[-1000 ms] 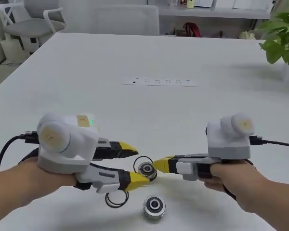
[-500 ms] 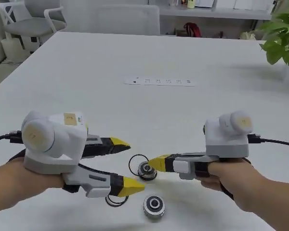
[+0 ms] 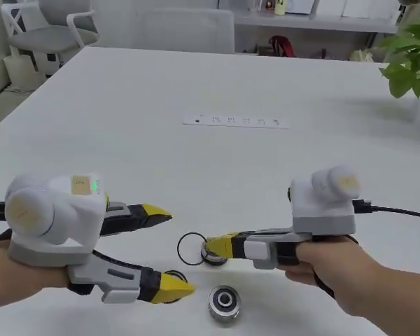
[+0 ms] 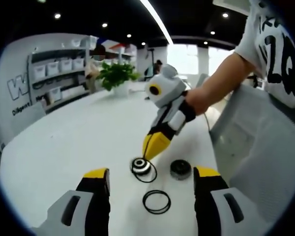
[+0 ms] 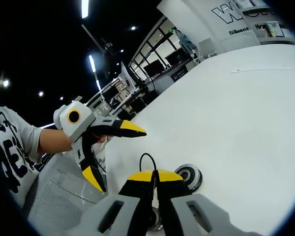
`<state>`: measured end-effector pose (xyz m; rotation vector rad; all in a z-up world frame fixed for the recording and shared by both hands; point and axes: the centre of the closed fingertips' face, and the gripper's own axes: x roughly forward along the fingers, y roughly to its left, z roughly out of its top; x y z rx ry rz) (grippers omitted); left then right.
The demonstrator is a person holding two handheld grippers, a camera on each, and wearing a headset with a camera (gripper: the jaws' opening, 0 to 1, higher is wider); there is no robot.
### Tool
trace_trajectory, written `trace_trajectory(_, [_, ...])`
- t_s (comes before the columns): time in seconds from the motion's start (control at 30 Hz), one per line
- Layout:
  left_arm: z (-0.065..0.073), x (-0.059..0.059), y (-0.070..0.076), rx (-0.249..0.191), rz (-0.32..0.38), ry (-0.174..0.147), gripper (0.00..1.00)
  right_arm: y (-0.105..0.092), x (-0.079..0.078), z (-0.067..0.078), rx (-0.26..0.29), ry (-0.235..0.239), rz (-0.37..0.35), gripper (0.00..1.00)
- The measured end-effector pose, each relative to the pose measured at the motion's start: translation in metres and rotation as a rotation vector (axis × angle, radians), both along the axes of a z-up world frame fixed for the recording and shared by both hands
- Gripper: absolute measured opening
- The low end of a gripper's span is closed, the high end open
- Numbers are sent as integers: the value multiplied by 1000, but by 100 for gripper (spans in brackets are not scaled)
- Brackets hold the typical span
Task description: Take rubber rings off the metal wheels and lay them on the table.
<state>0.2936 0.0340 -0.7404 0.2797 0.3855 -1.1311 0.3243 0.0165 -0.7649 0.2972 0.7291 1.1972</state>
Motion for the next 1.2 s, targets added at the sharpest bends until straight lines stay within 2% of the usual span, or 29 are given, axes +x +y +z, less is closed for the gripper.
trace_trajectory(0.4, [-8, -9, 13, 11, 12, 12, 74, 12, -14, -9, -35, 33, 54, 0])
trace_trajectory(0.7, [-10, -10, 23, 17, 28, 13, 75, 22, -23, -20, -77, 68, 89, 0])
trace_trajectory(0.73, [-10, -10, 24, 19, 31, 5, 74, 23, -24, -21, -85, 73, 92, 0])
trace_trajectory(1.2, [-14, -14, 29, 24, 47, 28, 74, 21, -23, -37, -145, 106, 72, 0])
